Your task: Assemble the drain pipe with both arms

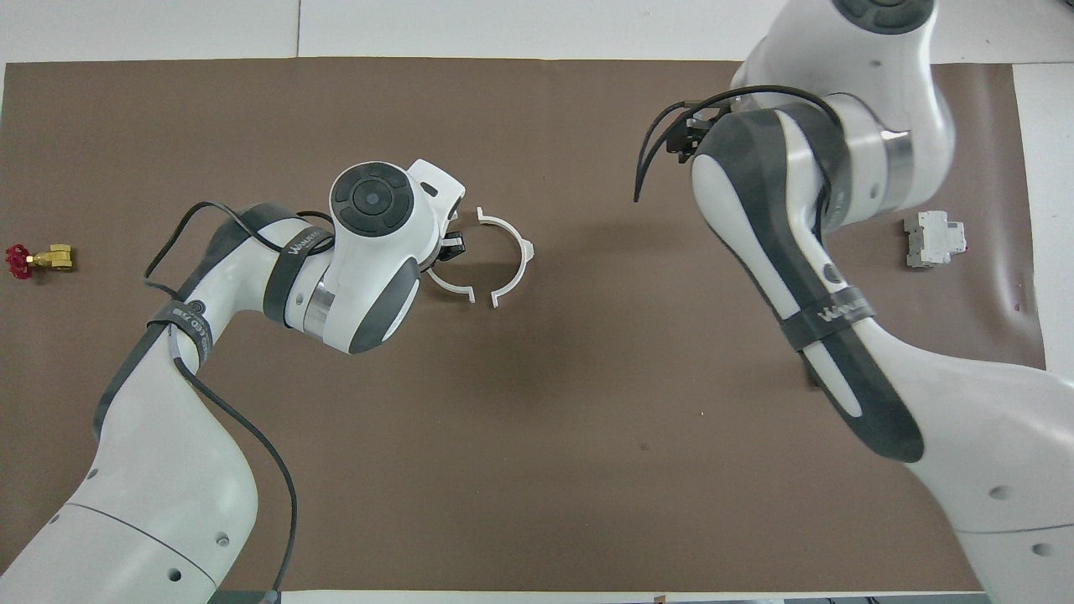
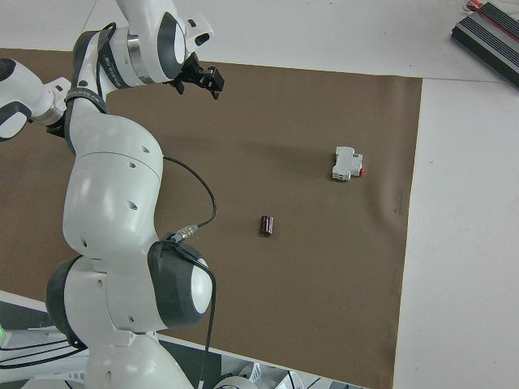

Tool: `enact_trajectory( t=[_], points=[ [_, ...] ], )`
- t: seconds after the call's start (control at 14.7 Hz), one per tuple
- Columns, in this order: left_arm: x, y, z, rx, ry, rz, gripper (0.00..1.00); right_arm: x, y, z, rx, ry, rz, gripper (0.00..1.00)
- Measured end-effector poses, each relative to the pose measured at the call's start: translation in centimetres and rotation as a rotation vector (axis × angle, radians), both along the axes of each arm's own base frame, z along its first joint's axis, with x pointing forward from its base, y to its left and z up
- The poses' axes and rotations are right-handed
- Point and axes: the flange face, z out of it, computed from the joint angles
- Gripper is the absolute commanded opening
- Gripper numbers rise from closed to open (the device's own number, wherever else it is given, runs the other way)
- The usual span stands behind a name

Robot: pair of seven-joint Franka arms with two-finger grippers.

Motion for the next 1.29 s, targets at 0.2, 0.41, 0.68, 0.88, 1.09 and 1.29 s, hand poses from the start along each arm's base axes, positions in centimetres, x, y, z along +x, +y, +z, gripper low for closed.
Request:
enact_trajectory(
  t=[0.2,0.41,0.68,0.88,1.09,1.29],
  points=[
    [0.6,-0.3,-0.2,-0.017,-0.031,0.007,0.0,-3.3,-7.1,6.0,0.0,0.06,-0.015,1.0],
    [0.4,-0.6,-0.8,-0.023,-0.038,0.0,0.0,-7.6,-10.7,11.0,0.007,0.115,-0.02,1.0],
    [-0.5,-1.4,-1.5,-0.017,-0.026,-0.018,0.0,-10.5,-11.5,11.6,0.011,0.152,-0.023,1.0],
    [-1.1,-2.0,-1.7,-0.014,-0.021,-0.03,0.0,-11.8,-12.9,10.8,0.015,0.173,-0.044,1.0],
    [-1.3,-2.3,-1.8,-0.014,-0.02,-0.035,0.0,-13.9,-13.3,11.2,0.02,0.169,-0.049,1.0],
    [-1.3,-2.3,-1.8,-0.014,-0.02,-0.035,0.0,-14.7,-13.9,11.5,0.023,0.131,-0.059,1.0]
  ],
)
